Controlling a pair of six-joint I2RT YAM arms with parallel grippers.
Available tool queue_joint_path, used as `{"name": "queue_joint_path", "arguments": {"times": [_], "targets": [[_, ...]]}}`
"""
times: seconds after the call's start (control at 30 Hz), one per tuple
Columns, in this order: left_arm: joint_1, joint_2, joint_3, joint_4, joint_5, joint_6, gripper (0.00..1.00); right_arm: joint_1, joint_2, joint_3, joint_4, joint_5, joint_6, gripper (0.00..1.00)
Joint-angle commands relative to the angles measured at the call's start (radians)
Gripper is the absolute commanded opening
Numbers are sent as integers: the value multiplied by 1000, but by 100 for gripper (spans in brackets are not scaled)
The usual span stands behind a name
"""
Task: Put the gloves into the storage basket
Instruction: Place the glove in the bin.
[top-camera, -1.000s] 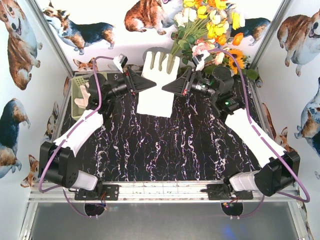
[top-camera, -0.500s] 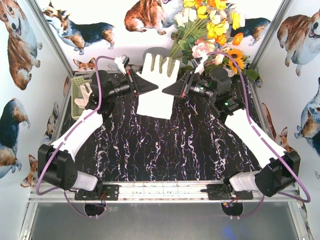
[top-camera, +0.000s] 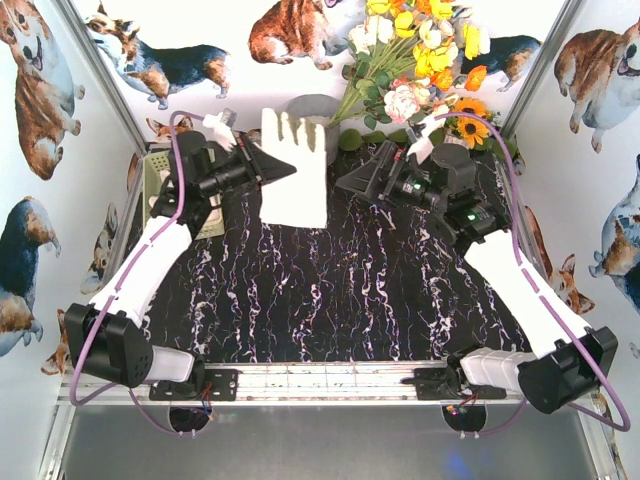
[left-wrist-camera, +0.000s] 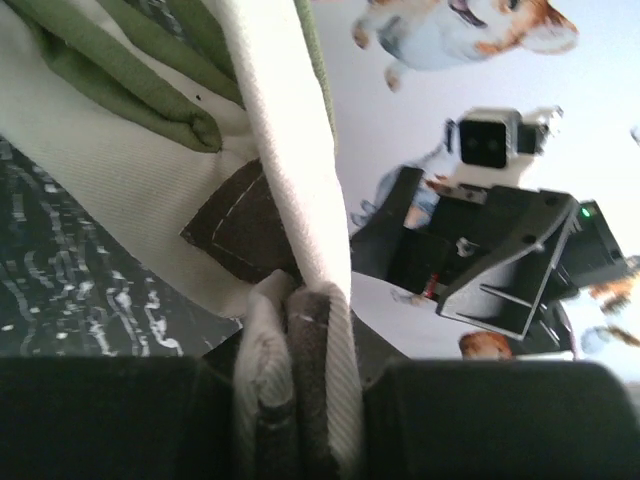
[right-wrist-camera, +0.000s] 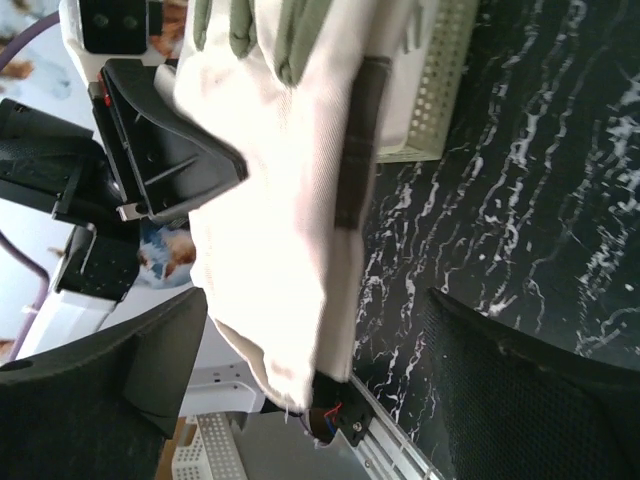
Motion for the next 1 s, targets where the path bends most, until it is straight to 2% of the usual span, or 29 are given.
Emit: {"name": "queue_joint_path", "arguments": {"times": [0.0, 0.23, 0.37, 0.57, 0.8, 0.97], "targets": [[82, -8, 68, -163, -57, 97, 0, -27, -58, 11, -86, 92, -87, 93], [292, 74, 133, -401, -83, 316, 0, -36, -83, -35, -100, 102, -125, 94], [397, 158, 156, -401, -98, 381, 0, -37, -89, -67, -81, 90, -128, 93], [513, 294, 269, -461, -111, 499, 0, -38, -87, -74, -92, 84, -145, 93], [583, 444, 373, -550, -143, 624, 0, -40, -69, -54, -109, 73, -151, 93], [601, 512, 389, -537, -146, 666, 0, -40, -54, -39, -120, 69, -135, 93]]}}
